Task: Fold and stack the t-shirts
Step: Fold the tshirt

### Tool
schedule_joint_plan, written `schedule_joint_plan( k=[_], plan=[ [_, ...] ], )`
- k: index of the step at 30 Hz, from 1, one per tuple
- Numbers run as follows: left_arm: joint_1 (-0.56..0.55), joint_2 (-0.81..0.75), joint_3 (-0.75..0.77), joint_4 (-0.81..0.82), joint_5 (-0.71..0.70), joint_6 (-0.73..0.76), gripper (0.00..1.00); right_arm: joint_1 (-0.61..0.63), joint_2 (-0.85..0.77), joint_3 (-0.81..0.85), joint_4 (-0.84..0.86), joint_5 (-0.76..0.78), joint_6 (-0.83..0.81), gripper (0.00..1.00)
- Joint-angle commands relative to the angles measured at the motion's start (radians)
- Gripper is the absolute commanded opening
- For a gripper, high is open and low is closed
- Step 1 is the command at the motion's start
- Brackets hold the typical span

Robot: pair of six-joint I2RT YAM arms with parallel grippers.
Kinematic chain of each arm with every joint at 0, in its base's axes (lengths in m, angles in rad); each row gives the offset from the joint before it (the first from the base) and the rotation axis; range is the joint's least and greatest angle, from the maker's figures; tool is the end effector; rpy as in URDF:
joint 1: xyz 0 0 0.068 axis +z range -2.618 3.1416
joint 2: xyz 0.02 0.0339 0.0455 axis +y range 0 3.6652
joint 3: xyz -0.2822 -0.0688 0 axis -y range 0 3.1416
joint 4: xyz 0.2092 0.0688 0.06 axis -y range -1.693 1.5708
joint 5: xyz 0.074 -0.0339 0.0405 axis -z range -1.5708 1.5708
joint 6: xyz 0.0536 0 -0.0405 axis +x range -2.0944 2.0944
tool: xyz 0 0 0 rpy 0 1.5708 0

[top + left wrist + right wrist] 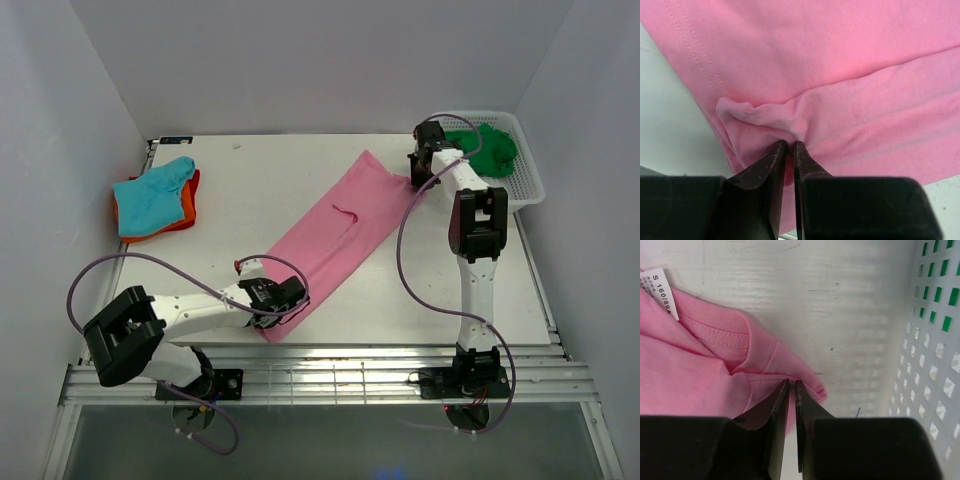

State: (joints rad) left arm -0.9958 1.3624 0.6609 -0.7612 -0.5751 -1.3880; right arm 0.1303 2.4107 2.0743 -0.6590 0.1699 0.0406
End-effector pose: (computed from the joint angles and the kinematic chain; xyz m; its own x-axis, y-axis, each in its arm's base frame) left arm 0.1185 -0.1293 0.1821 -0.7594 -0.3455 -0.5513 -0.4094 0.9123 -0.0078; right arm 0.5132 0.0581 0.1831 -0.8327 -0.0688 -0.5495 -0.0030 0.9928 -0.1197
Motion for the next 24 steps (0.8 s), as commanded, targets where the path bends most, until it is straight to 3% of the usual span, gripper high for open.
schedule_joint_plan(
  k=[1,14,24],
  plan=[
    [-0.061,0.009,-0.011,-0.109,0.073,-0.137,0.23,-0.009,0.016,0.044,0.036,-0.030,-0.016,0.16],
    [-0.340,0.303,0.275,-0.269,0.046,-0.282,0.23,-0.012,0.028,0.130,0.071,-0.046,-0.036,0.19],
    [-0.388,0.322,0.491,-0.325,-0.116,-0.246,0.24,-0.018,-0.028,0.098,0.182,-0.201,-0.031,0.22]
  ],
)
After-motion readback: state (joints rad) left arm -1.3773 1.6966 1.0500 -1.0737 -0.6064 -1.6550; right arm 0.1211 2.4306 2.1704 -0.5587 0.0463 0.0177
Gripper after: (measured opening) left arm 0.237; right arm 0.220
